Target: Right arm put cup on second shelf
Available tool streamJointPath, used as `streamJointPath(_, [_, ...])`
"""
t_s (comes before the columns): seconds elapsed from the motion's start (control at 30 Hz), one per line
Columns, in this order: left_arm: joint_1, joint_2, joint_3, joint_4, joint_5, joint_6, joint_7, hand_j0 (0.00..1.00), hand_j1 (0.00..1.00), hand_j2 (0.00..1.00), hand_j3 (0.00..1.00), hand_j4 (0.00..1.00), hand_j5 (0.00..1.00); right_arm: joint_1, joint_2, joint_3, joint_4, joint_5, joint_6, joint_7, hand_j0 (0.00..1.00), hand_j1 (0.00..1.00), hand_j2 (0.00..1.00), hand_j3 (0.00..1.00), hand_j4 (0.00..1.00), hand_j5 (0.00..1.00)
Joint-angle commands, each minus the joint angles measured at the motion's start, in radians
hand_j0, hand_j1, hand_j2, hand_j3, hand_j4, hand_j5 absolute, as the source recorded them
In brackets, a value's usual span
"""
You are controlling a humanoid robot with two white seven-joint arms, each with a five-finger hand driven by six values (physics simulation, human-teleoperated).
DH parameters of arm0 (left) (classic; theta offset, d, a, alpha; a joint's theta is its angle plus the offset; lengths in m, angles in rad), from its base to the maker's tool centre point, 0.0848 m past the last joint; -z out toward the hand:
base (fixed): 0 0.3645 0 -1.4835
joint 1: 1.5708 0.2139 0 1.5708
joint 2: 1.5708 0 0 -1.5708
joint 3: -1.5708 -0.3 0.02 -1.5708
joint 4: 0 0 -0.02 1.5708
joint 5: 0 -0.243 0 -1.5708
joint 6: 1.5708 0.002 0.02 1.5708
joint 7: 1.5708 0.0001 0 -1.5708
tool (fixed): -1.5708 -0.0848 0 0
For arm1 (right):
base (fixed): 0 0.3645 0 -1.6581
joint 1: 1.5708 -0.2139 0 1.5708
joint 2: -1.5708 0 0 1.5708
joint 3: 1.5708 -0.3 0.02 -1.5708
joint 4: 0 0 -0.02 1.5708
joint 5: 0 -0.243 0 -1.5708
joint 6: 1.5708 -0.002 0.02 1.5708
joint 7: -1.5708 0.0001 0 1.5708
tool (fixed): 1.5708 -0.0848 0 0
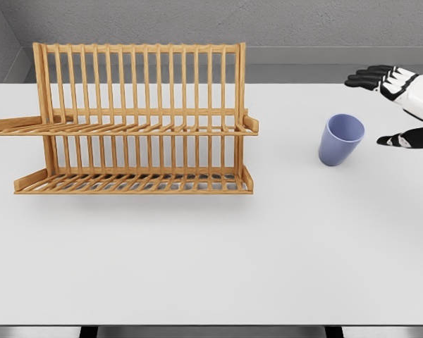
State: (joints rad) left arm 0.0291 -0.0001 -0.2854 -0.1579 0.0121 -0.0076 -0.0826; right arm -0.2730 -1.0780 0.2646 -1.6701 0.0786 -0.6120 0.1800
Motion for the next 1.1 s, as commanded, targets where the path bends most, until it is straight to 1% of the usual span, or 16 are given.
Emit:
streamJointPath(0.0, [0.0, 0.0, 0.0, 0.0, 0.0, 0.0, 0.0, 1.0, 1.0, 1.0, 1.0, 1.0, 1.0, 0.0, -0.002, 0.002, 0.0, -0.007, 0.001, -0.001, 1.0, 1.0, 1.0, 1.0, 1.0, 1.0])
streamJointPath(0.07, [0.002, 0.0, 0.0, 0.0, 0.0, 0.0, 0.0, 1.0, 1.0, 1.0, 1.0, 1.0, 1.0, 0.0, -0.013, 0.002, 0.007, -0.01, 0.001, -0.01, 1.0, 1.0, 1.0, 1.0, 1.0, 1.0])
streamJointPath(0.1, [0.0, 0.0, 0.0, 0.0, 0.0, 0.0, 0.0, 1.0, 1.0, 1.0, 1.0, 1.0, 1.0, 0.003, -0.039, 0.001, 0.024, -0.02, 0.001, -0.014, 1.0, 1.0, 1.0, 1.0, 1.0, 1.0])
streamJointPath(0.17, [0.0, 0.0, 0.0, 0.0, 0.0, 0.0, 0.0, 1.0, 1.0, 1.0, 1.0, 1.0, 1.0, 0.046, -0.068, -0.001, 0.021, -0.019, 0.001, -0.008, 1.0, 1.0, 1.0, 1.0, 1.0, 1.0])
streamJointPath(0.23, [0.0, 0.0, 0.0, 0.0, 0.0, 0.0, 0.0, 1.0, 1.0, 1.0, 1.0, 1.0, 1.0, 0.054, -0.137, -0.005, 0.018, -0.01, 0.001, 0.041, 1.0, 1.0, 1.0, 1.0, 1.0, 1.0])
streamJointPath(0.27, [0.0, 0.0, 0.0, 0.0, 0.0, 0.0, 0.0, 1.0, 1.0, 1.0, 1.0, 1.0, 1.0, 0.041, -0.126, -0.025, 0.027, -0.02, 0.001, 0.206, 1.0, 1.0, 1.0, 1.0, 1.0, 1.0])
streamJointPath(0.3, [0.0, 0.0, 0.0, 0.0, 0.0, 0.0, 0.0, 1.0, 1.0, 1.0, 1.0, 1.0, 1.0, 0.037, -0.088, -0.042, 0.026, -0.022, 0.001, 0.372, 1.0, 1.0, 1.0, 1.0, 1.0, 1.0])
streamJointPath(0.33, [0.0, 0.0, 0.0, 0.0, 0.0, 0.0, 0.0, 1.0, 1.0, 1.0, 1.0, 1.0, 1.0, 0.012, -0.066, -0.038, 0.026, -0.022, 0.001, 0.431, 1.0, 1.0, 1.0, 1.0, 1.0, 1.0])
streamJointPath(0.4, [0.002, 0.0, 0.0, 0.0, 0.0, 0.0, 0.0, 1.0, 1.0, 1.0, 1.0, 1.0, 1.0, -0.058, -0.063, -0.025, 0.043, -0.019, 0.001, 0.431, 1.0, 1.0, 1.0, 1.0, 1.0, 1.0])
streamJointPath(0.43, [0.002, 0.0, 0.0, 0.0, 0.0, 0.0, 0.0, 1.0, 1.0, 1.0, 1.0, 1.0, 1.0, -0.109, -0.048, 0.011, 0.046, -0.014, 0.001, 0.431, 1.0, 1.0, 1.0, 1.0, 1.0, 1.0])
streamJointPath(0.47, [0.0, 0.0, 0.0, 0.0, 0.0, 0.0, 0.0, 1.0, 1.0, 1.0, 1.0, 1.0, 1.0, -0.193, -0.025, 0.07, 0.069, -0.011, 0.001, 0.431, 1.0, 1.0, 1.0, 1.0, 1.0, 1.0])
streamJointPath(0.57, [0.002, 0.0, 0.0, 0.0, 0.0, 0.0, 0.0, 1.0, 1.0, 1.0, 1.0, 1.0, 1.0, -0.461, 0.085, 0.316, 0.214, -0.008, 0.001, 0.431, 1.0, 1.0, 1.0, 1.0, 1.0, 1.0])
streamJointPath(0.63, [0.0, 0.0, 0.0, 0.0, 0.0, 0.0, 0.0, 1.0, 1.0, 1.0, 1.0, 1.0, 1.0, -0.555, 0.145, 0.442, 0.331, -0.008, 0.001, 0.431, 1.0, 1.0, 1.0, 1.0, 1.0, 1.0])
streamJointPath(0.67, [0.002, 0.0, 0.0, 0.0, 0.0, 0.0, 0.0, 1.0, 1.0, 1.0, 1.0, 1.0, 1.0, -0.561, 0.148, 0.462, 0.349, -0.008, 0.001, 0.431, 1.0, 1.0, 1.0, 1.0, 1.0, 1.0])
streamJointPath(0.87, [0.002, 0.0, 0.0, 0.0, 0.0, 0.0, 0.0, 1.0, 1.0, 1.0, 1.0, 1.0, 1.0, -0.584, 0.115, 0.452, 0.354, 0.04, 0.001, 0.431, 1.0, 1.0, 1.0, 1.0, 1.0, 1.0])
streamJointPath(1.07, [0.0, 0.0, 0.0, 0.0, 0.0, 0.0, 0.0, 1.0, 1.0, 1.0, 1.0, 1.0, 1.0, -0.575, 0.127, 0.487, 0.356, 0.053, 0.001, 0.431, 1.0, 1.0, 1.0, 1.0, 1.0, 1.0])
